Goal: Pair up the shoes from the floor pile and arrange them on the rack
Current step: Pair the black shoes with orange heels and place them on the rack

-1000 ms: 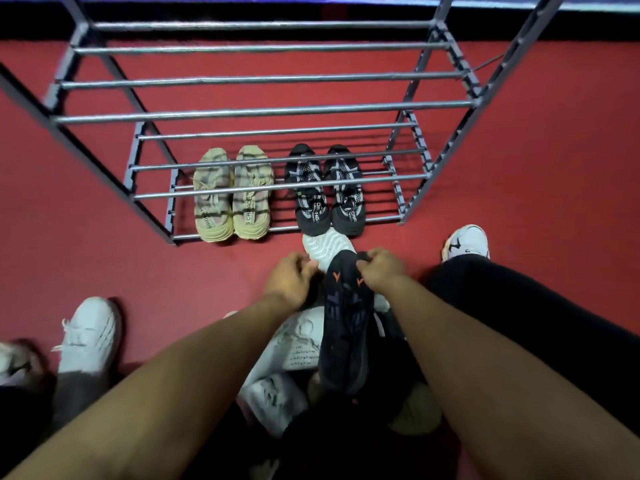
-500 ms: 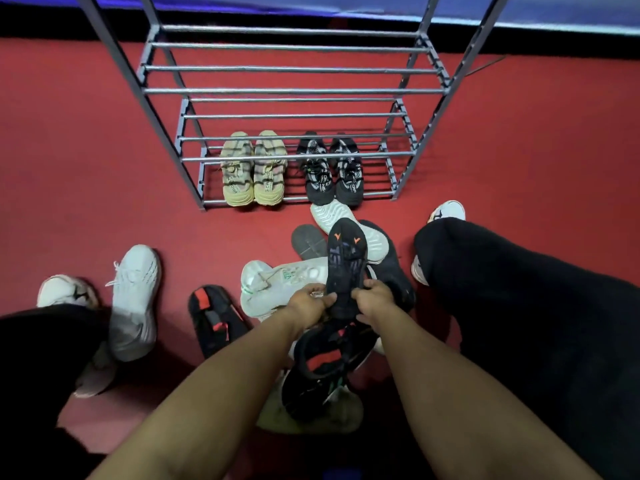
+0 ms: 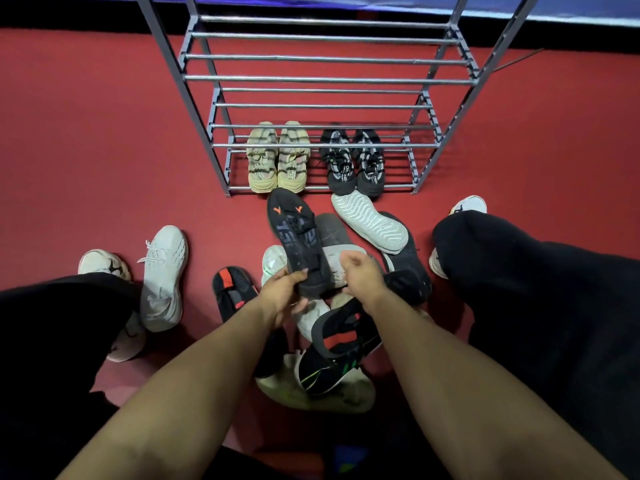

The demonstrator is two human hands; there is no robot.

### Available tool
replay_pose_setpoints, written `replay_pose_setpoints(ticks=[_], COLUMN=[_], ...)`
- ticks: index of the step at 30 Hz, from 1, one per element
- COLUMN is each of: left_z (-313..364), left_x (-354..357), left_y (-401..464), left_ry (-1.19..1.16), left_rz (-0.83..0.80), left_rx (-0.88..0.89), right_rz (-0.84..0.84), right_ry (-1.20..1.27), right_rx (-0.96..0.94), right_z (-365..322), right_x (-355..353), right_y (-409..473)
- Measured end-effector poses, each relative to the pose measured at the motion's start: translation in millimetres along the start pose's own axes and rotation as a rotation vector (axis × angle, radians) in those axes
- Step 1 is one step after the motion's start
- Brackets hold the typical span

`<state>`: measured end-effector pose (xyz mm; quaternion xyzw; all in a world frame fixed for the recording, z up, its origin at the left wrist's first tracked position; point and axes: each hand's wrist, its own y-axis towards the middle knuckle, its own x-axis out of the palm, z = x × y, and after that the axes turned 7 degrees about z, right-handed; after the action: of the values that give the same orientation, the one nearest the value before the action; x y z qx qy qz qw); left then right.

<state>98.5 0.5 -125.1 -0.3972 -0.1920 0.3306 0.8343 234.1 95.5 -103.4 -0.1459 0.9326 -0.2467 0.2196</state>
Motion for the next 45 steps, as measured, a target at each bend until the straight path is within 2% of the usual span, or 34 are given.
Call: replay_pose_setpoints(ticks=[2,4,7,8,9,11,12,14,16,18,20,24,30,38,41,45], left_z=[-5.2,-10.9,-19.0,-20.9,-23.7,-26.3,-25.7,-23.4,-23.0,-22.8,-26.7,-28.6,-23.4,-5.5,-9.7,-12.6], left_x=[-11.8,-22.4,-24.4,-22.0,-19.0,-12.6,-11.1,-11.5,-18.0,-27.2,-34.2,-32.8,-31.5,-46.6,-57.1,-64.3], left_y=[4.6,6.8,7.2,6.0,7.7,10.2,10.4,13.7,18.1,21.6,24.3,17.0,16.2,13.1,17.9,26.1], left_ry=[0.013,0.077,0.108,0.102,0.098,0.055,0.027,0.003,0.004,0.048,0.069,-0.078,-0.172,-0.142,-0.123,-0.212], left_rz=[0.050,0.059,0.059,0.060,0.058,0.050,0.043,0.039,0.036,0.041,0.032,0.016,0.044,0.210,0.218,0.249], left_rx=[-0.009,-0.041,-0.058,-0.059,-0.058,-0.074,-0.085,-0.092,-0.101,-0.098,-0.087,-0.089,-0.016,0.067,0.047,0.051], right_rz=[0.102,0.178,0.429,0.450,0.404,0.177,0.090,0.106,0.254,0.305,0.279,0.348,0.674,0.530,0.420,0.164], right_ry=[-0.300,-0.513,-0.585,-0.539,-0.424,-0.163,-0.144,-0.108,-0.100,0.038,0.128,0.219,0.090,0.172,0.108,0.040], right_rx=[-0.042,0.029,0.317,0.435,0.513,0.650,0.672,0.660,0.595,0.575,0.589,0.602,0.320,0.067,0.094,0.193], right_z=[6.0,13.0,21.5,23.7,28.1,34.5,34.1,66.2,79.6,48.2,20.5,25.6,29.7,11.4,20.2,40.8], right_x=[-5.8,-10.5,-27.0,-33.0,-35.7,-31.3,-29.9,-24.8,-23.4,-22.4,-19.2,-10.8,-12.0,-3.8,3.7,29.3], right_y=[7.4,8.3,-3.2,-7.8,-9.3,-9.4,-13.9,20.3,43.4,21.6,-1.6,-1.8,-6.2,16.2,24.4,29.7])
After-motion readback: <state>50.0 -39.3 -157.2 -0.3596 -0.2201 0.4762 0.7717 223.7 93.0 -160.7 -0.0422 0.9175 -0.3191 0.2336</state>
